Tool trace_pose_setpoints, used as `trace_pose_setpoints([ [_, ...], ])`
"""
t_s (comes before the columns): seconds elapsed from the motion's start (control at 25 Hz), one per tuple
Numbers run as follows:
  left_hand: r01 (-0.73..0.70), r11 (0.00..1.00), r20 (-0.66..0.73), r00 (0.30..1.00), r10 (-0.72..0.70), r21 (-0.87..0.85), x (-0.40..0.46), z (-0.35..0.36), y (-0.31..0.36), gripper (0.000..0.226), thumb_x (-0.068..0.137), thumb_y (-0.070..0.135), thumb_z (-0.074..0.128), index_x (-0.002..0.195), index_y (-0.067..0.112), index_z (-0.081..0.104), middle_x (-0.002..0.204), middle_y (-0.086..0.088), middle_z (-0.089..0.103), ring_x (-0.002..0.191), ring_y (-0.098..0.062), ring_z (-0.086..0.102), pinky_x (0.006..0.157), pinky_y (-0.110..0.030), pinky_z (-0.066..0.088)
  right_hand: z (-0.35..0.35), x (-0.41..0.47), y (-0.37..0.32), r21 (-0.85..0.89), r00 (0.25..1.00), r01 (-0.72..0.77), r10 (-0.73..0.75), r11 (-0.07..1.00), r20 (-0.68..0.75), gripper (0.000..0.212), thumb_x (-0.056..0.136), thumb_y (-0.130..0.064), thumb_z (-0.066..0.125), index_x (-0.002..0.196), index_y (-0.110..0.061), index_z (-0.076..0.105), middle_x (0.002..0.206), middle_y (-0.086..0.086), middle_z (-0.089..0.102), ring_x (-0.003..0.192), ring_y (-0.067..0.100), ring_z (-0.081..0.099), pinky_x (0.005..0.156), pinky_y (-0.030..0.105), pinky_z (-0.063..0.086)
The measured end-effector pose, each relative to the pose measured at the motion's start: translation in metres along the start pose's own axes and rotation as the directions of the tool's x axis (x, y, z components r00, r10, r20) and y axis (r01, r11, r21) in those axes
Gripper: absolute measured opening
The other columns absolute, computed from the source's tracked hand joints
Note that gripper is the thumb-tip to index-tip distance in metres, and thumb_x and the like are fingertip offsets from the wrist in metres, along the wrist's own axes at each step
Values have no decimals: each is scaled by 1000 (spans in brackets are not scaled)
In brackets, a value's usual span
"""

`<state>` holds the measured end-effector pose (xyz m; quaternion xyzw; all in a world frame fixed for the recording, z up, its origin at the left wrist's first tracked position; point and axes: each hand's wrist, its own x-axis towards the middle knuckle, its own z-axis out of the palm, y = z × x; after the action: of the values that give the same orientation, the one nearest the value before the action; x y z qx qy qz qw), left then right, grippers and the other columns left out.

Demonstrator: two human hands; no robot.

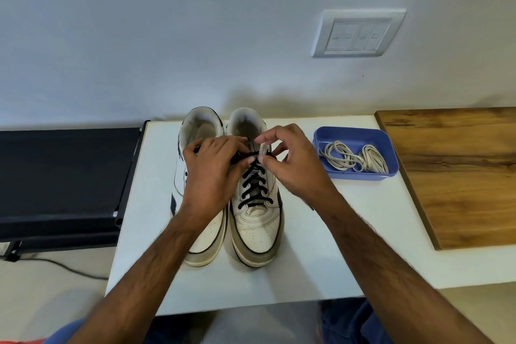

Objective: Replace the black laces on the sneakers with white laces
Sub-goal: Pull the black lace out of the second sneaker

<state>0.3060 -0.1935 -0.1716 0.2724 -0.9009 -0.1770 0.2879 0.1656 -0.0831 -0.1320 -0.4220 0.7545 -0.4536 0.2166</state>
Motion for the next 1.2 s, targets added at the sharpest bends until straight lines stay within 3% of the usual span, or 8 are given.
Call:
trace_pose_setpoints([
  [0.28, 82, 971, -47, 994, -95, -223, 3, -7, 1, 17, 99, 35, 56, 93, 31, 72, 108, 13, 59, 115, -8, 51, 95, -40, 29, 6, 5, 12, -138, 998, 35, -41, 990, -44, 7, 94, -23, 68, 99, -28, 68, 103, -4, 54, 90, 5, 59, 74, 12, 46],
  [0.48, 155, 672, -26, 968, -251, -724, 3, -18, 1, 21, 99, 18, 54, 83, 18, 68, 103, 11, 54, 106, -10, 56, 95, -34, 45, 2, 5, 11, -86, 998, -20, 15, 996, -56, 11, 92, -19, 68, 92, -30, 66, 100, -6, 55, 86, 4, 60, 68, 6, 41],
  [0.56, 168, 754, -8, 975, -224, -635, 3, -22, 4, 19, 98, 23, 55, 81, 16, 61, 99, 13, 54, 103, -8, 53, 91, -32, 40, 2, 6, 11, -81, 999, -16, 13, 997, -37, 10, 92, -20, 68, 94, -30, 67, 100, -6, 56, 86, 5, 60, 69, 7, 41],
  [0.72, 75, 997, 10, 997, -75, -5, 6, -21, -4, 30, 94, 42, 65, 73, 25, 51, 98, 8, 48, 102, -9, 42, 81, -32, 20, 5, 6, 15, -139, 999, 35, -38, 990, -22, 7, 93, -26, 67, 98, -31, 68, 98, -11, 54, 86, 6, 59, 81, 31, 52],
  [0.88, 146, 964, -56, 985, -163, -224, 8, -23, -3, 30, 97, 35, 62, 74, 17, 54, 88, 9, 54, 93, -6, 47, 79, -35, 29, 8, 6, 17, -147, 998, 58, -61, 987, -21, 6, 92, -30, 65, 96, -34, 65, 92, -14, 55, 86, 9, 58, 86, 50, 52],
  [1.0, 273, 637, 27, 929, -368, -721, 11, -30, 6, 30, 98, 21, 65, 72, 10, 55, 74, 6, 57, 68, -5, 51, 69, -24, 43, 8, 6, 19, -147, 997, 63, -68, 987, -25, 6, 89, -35, 62, 94, -35, 64, 90, -13, 58, 87, 11, 58, 85, 52, 51],
  [1.08, 309, 506, 71, 898, -434, -805, 11, -37, 9, 29, 98, 16, 63, 70, 12, 56, 71, 7, 60, 63, -4, 52, 63, -16, 45, 8, 6, 20, -137, 997, 64, -68, 988, -26, 5, 89, -34, 61, 94, -36, 63, 90, -13, 59, 86, 11, 58, 85, 53, 51],
  [1.2, 339, 694, 137, 934, -330, -636, 14, -41, 6, 26, 99, 26, 64, 77, 14, 57, 60, 11, 57, 54, -3, 48, 55, -17, 39, 10, 6, 20, -131, 997, 67, -71, 989, -23, 6, 91, -31, 63, 93, -36, 62, 91, -14, 57, 85, 11, 58, 86, 53, 51],
])
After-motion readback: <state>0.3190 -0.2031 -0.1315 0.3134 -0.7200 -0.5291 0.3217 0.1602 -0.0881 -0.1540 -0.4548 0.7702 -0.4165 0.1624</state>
